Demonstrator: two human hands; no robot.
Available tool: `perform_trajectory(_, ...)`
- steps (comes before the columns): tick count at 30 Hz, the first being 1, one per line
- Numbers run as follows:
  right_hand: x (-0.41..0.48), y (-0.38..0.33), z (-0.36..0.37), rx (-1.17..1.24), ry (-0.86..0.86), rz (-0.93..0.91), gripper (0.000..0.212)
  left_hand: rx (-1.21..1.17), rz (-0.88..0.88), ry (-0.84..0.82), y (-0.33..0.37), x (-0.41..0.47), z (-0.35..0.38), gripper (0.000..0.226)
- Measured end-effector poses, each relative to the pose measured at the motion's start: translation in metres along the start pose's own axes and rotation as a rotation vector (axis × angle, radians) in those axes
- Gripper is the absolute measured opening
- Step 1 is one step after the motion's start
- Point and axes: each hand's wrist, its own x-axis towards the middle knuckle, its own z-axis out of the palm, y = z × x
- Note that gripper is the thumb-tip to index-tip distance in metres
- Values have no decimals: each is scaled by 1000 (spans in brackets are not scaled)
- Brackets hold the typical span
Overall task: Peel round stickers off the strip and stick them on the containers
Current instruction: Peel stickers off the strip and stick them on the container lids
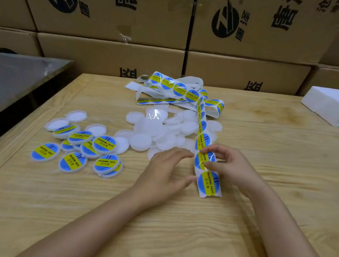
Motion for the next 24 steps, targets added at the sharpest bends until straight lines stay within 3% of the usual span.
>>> perform_trajectory(8, 2, 1, 11, 86, -18, 29, 9, 78, 70, 7, 2, 0, 5, 65)
perform_trajectory(24, 2, 0, 23, 133, 62, 107, 16, 145, 61, 21, -1, -5, 4, 23)
